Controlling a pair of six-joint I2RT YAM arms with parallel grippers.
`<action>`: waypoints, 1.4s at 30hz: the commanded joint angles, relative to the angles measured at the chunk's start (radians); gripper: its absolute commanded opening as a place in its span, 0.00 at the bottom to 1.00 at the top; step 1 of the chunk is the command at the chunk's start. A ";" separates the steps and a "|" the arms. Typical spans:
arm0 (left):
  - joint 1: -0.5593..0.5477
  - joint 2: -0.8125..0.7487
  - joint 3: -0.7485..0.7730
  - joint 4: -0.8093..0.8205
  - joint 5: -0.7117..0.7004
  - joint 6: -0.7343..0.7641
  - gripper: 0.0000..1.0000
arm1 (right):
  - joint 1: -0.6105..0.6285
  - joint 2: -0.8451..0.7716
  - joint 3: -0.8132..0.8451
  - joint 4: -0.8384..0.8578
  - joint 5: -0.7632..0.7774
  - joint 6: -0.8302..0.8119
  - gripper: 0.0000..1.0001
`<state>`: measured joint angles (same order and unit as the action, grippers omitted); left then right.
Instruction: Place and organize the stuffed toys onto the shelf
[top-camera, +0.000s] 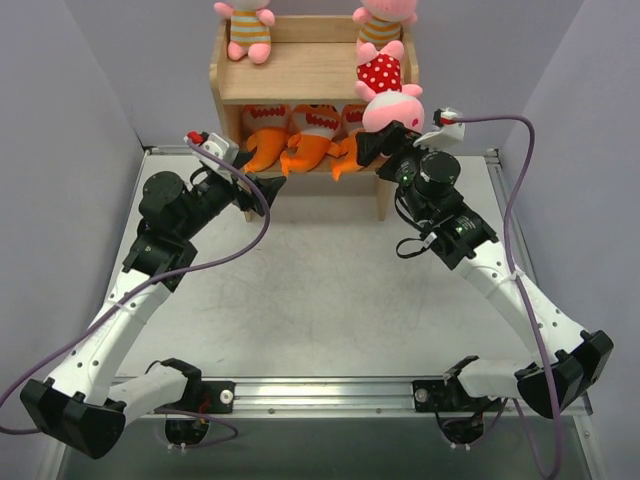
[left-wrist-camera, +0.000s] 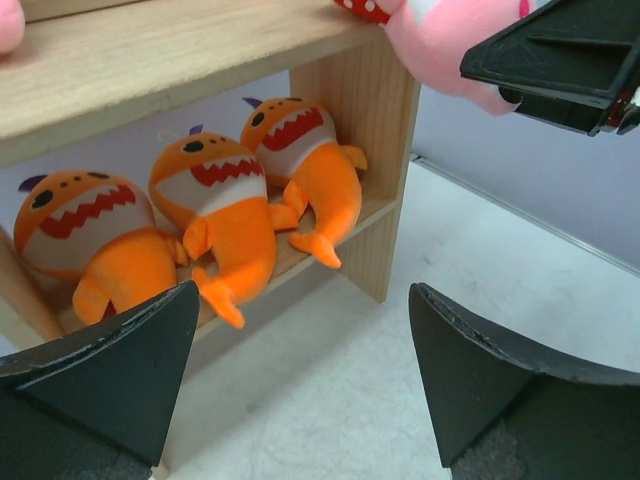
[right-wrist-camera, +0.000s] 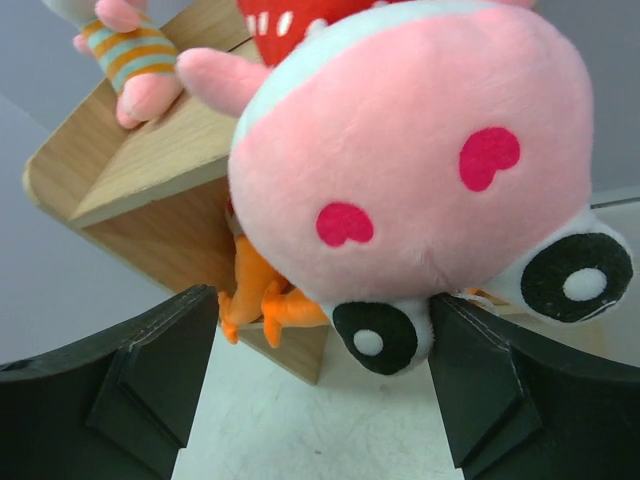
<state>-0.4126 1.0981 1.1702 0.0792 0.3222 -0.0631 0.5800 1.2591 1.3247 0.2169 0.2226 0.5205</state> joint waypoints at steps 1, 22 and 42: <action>0.003 -0.047 -0.026 -0.064 -0.049 0.048 0.95 | -0.017 0.011 -0.038 0.171 0.116 0.065 0.80; 0.044 -0.050 0.024 -0.172 0.107 0.161 0.95 | -0.019 -0.085 0.051 -0.065 -0.271 -0.329 0.00; 0.023 0.002 0.338 -0.723 0.315 0.482 0.95 | 0.079 -0.121 0.168 -0.737 -0.444 -0.824 0.00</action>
<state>-0.3786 1.0752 1.4578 -0.5514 0.6182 0.3611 0.6186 1.1584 1.4551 -0.4683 -0.2443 -0.2173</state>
